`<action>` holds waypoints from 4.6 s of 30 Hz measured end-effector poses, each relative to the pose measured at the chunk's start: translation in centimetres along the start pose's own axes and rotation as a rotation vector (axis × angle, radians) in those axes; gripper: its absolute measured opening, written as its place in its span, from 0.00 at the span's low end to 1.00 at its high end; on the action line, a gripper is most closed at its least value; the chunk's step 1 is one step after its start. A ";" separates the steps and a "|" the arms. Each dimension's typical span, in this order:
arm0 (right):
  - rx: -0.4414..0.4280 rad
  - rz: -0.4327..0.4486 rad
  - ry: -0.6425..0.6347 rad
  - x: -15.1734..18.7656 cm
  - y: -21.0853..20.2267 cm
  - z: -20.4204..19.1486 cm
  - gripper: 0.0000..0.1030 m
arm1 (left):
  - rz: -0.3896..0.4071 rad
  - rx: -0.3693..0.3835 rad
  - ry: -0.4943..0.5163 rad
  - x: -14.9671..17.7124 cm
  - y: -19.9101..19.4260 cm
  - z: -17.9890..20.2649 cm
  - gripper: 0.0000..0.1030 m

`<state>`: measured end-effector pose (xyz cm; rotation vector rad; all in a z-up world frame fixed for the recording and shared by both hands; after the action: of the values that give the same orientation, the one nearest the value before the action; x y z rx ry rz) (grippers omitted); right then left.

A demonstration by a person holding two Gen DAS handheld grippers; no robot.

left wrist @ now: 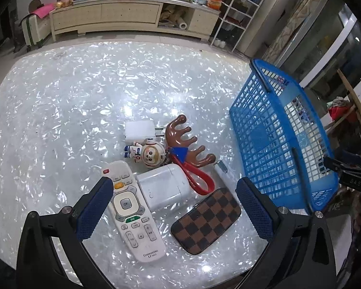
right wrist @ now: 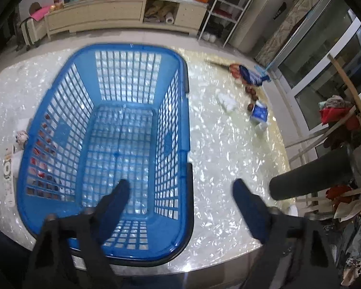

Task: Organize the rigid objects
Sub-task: 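Grasp the blue basket rim with the right tool while the left tool approaches the white remote, then close the left tool on the white remote and lift it toward the basket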

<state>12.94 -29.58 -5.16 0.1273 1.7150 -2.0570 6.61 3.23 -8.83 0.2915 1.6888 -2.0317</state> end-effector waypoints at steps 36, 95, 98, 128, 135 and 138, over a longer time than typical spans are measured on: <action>-0.188 -0.165 0.043 0.4 6.6 0.4 0.17 | -0.359 -0.185 -0.066 3.7 8.0 -5.5 1.00; -0.238 -0.148 0.089 0.8 6.2 1.1 0.17 | -0.284 -0.217 -0.128 -0.8 7.7 -10.2 0.51; -0.239 -0.150 0.095 1.0 6.2 1.4 0.14 | -0.259 -0.213 -0.116 -0.7 6.5 -10.1 0.51; -0.307 -0.116 0.072 0.6 5.7 1.9 0.04 | 0.001 -0.056 0.119 -5.3 -7.0 2.4 0.51; -0.310 -0.119 0.085 0.4 6.1 2.5 0.03 | 0.018 0.026 0.244 -6.8 -6.9 9.0 0.51; -0.313 -0.120 0.093 0.3 6.1 2.7 0.03 | 0.021 0.063 0.304 -7.4 -6.3 11.8 0.51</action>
<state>15.69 -32.98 -10.24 0.0215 2.1250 -1.8589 11.54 -5.76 2.51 0.6662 1.7881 -2.1110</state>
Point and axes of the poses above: each gripper's, at about its wrist camera, not at the fingertips, and y roughly the way its jaws point, z to its right, x to its underside, the point moved 1 cm from there along y, roughly the way its jaws point, and after that the axes turned 2 degrees about -x, right-handed, at the moved point
